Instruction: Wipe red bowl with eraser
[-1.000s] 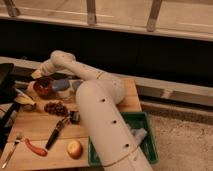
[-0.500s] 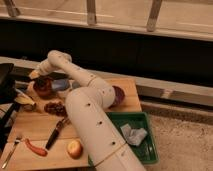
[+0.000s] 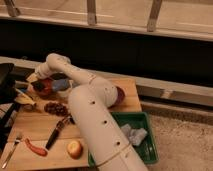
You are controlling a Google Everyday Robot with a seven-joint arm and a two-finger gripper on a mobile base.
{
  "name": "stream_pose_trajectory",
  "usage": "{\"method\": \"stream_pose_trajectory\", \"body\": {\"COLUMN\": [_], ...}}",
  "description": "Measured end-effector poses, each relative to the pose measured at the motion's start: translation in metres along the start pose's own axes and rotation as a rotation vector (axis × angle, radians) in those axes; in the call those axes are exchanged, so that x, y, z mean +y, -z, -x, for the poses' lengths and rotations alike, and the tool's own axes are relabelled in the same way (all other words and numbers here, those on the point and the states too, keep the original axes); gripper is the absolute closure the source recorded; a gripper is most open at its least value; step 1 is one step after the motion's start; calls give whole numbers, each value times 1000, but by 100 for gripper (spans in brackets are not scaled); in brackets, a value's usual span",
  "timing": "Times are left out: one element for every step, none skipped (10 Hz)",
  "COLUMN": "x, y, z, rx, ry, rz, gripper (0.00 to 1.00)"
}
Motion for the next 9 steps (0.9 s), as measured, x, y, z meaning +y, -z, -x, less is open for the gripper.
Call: {"method": "stream_pose_trajectory", "body": {"x": [-4,-12,-23,-35,-41,-44,-46,-48,-47], "y": [7,13,20,28,31,32,31,30,25], "z": [0,0,0,0,0,1,5,6,8], "rx": [2,7,15,27,38,45,49,49,49], "ry": [-3,-6,-9,-12,-12,-8,-2,0,5], "rz": [-18,-39,-64,-94,-110,-122,-129,-130,-123], "gripper": [100,100,100,100,100,100,100,100,100]}}
